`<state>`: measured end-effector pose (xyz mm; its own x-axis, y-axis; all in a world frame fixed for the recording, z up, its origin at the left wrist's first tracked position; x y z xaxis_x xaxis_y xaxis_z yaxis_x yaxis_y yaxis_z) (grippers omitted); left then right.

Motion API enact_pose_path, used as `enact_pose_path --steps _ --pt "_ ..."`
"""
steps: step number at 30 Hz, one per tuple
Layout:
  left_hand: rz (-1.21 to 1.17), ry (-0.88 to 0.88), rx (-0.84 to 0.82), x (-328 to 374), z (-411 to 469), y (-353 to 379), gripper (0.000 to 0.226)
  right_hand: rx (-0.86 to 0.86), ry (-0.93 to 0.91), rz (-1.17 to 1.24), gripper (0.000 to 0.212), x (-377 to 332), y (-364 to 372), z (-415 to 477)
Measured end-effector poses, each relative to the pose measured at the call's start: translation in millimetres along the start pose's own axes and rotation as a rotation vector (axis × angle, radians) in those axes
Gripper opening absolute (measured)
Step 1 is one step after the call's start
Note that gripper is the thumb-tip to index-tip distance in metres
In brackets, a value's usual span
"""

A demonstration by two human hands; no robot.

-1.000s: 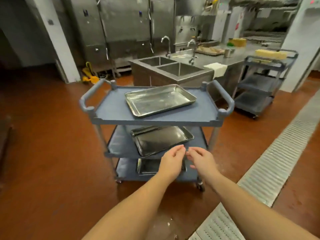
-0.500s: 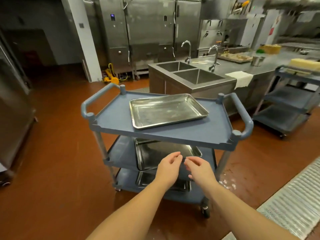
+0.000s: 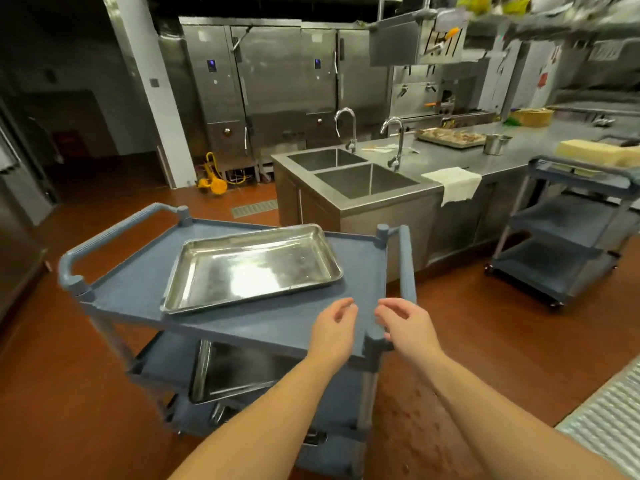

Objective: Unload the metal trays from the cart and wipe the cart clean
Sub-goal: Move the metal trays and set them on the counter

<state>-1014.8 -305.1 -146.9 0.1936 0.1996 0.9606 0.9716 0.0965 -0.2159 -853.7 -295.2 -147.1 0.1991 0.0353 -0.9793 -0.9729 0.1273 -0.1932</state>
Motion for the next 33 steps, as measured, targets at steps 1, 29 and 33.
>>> enact_pose_path --steps 1,29,33 --pt "-0.002 0.007 0.009 6.7 12.3 7.2 0.030 0.008 -0.013 0.003 0.017 -1.3 -7.9 14.2" --pt "0.069 -0.201 0.600 74.0 382.5 112.4 0.037 -0.613 -0.246 -0.096 0.023 20.9 3.1 504.5" --pt "0.107 -0.263 0.720 70.2 380.7 105.9 0.038 -0.805 -0.320 -0.110 0.023 11.2 40.1 515.1"
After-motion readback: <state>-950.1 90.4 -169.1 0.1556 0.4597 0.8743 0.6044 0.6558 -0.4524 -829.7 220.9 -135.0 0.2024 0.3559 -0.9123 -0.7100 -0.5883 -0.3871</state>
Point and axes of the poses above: each hand's wrist, its own z-axis towards the middle knuckle, its own y-axis out of the palm, x = y × z, the point moved 10 cm from there along z, towards the middle knuckle, and after that the axes turned 7 degrees about -y, right-handed, at the moved point
